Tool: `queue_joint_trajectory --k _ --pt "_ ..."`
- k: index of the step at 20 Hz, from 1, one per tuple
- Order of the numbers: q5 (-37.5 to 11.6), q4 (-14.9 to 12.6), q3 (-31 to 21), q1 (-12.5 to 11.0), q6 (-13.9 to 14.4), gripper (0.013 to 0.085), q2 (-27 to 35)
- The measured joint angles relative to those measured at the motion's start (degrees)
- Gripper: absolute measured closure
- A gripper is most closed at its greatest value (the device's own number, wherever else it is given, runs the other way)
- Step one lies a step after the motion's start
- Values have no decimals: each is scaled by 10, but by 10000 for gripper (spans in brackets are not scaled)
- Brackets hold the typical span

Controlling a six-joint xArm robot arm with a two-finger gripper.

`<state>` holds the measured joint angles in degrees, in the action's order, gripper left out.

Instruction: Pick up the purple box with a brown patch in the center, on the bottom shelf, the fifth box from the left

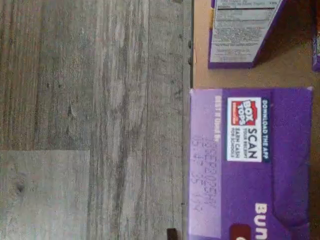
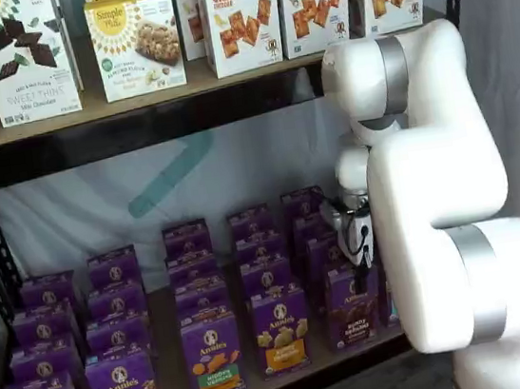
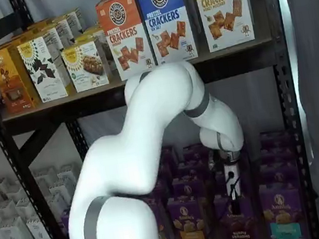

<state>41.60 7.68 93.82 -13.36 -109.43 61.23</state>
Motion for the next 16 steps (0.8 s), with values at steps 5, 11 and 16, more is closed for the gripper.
queue_joint_trajectory --k 5,11,16 --pt "7 -3 7 1 4 570 5" --pt "-5 -3 0 3 5 690 3" --pt "-10 -8 -4 3 9 690 1"
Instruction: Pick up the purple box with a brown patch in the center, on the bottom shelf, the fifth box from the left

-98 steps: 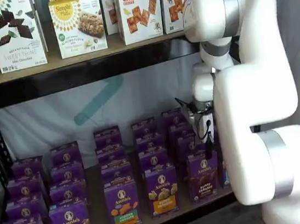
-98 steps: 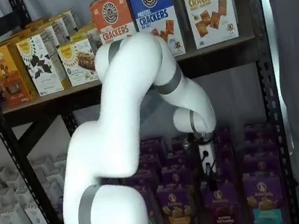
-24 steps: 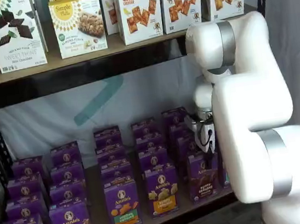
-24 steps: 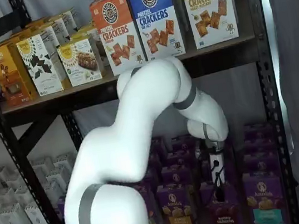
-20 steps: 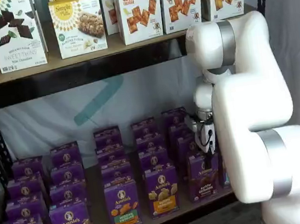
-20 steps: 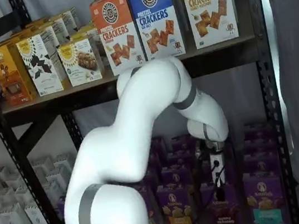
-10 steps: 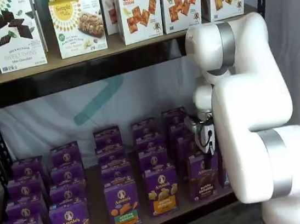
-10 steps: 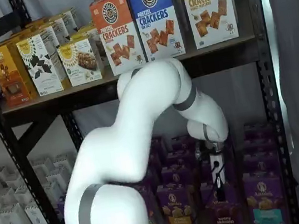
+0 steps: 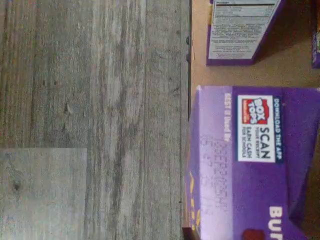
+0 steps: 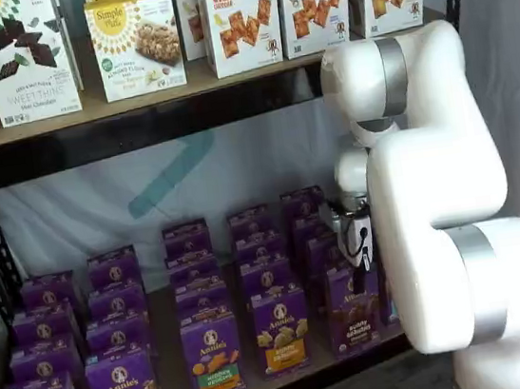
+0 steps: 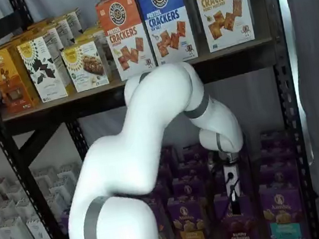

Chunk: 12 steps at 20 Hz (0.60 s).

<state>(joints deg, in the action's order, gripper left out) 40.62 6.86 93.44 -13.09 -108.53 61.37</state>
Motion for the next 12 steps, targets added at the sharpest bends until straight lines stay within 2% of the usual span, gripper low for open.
queue_joint_trajectory --k 3,8,12 --pt "4 4 -8 -1 -5 690 -7" --pt "2 71 -67 -9 -70 690 -55" --pt "25 73 -117 -17 -80 690 -100"
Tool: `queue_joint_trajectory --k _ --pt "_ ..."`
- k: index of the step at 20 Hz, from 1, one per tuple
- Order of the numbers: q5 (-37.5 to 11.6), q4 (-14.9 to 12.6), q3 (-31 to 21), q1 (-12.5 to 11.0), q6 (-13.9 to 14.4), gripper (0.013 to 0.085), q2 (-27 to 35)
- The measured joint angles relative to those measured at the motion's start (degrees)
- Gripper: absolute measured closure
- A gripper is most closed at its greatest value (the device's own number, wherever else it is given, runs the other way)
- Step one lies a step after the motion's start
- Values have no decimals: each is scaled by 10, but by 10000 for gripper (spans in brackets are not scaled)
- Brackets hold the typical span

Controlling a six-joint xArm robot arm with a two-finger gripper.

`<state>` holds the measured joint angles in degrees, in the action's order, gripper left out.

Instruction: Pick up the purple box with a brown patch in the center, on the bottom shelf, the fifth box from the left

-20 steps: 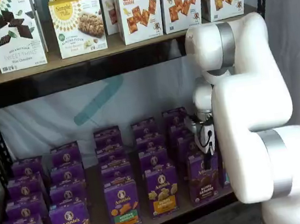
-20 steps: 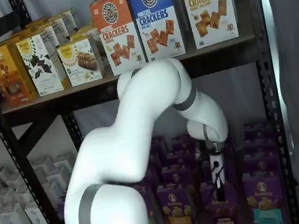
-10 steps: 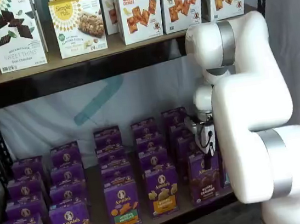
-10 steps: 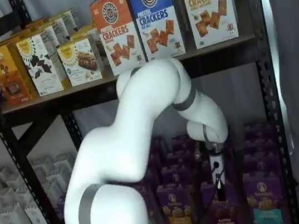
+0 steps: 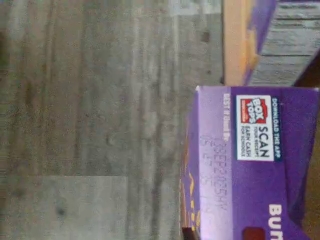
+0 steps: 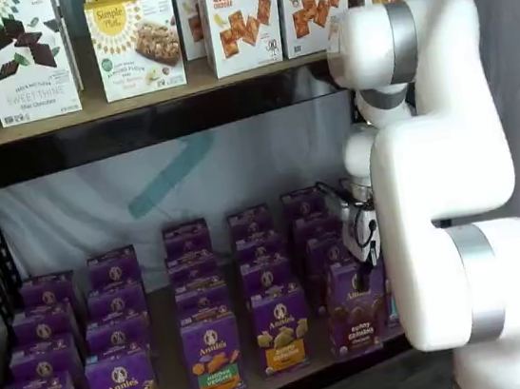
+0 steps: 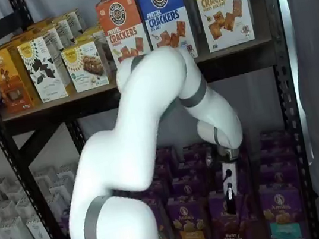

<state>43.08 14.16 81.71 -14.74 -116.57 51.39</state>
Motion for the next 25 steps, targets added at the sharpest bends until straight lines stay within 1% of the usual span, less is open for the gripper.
queue_joint_trajectory --k 3,6,13,18,19,25 --pt "3 1 -44 -2 -6 690 -34" --pt "-9 12 -103 -1 -16 690 -76" --pt "-46 62 -237 15 -49 690 -177" --pt "-60 100 -333 36 -64 690 -263" --pt "-65 109 -361 44 -64 690 -289" --pt "-80 149 -488 83 -60 690 -417"
